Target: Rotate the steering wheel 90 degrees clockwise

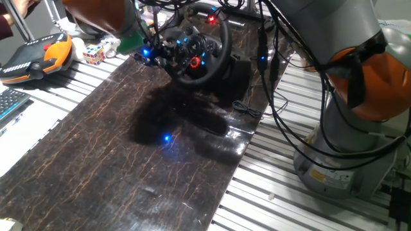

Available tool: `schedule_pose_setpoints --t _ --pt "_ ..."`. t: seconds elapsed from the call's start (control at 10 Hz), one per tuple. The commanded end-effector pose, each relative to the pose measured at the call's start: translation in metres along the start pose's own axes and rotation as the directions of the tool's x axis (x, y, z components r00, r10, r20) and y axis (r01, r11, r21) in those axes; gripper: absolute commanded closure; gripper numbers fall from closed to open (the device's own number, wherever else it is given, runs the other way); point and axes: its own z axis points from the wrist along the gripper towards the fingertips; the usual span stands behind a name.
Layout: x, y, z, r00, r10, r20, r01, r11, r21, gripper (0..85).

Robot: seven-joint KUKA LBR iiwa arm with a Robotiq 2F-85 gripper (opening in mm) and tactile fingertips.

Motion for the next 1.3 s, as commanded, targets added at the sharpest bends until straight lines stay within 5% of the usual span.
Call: schedule_pose_setpoints --t 0.0,1.2 --pt "0.000 0.001 0.000 1.000 0.005 0.004 -0.005 1.000 0.002 84.3" --pt "-0.030 0.003 -0.007 0.989 0.147 -0.012 -0.146 0.989 0.020 84.3"
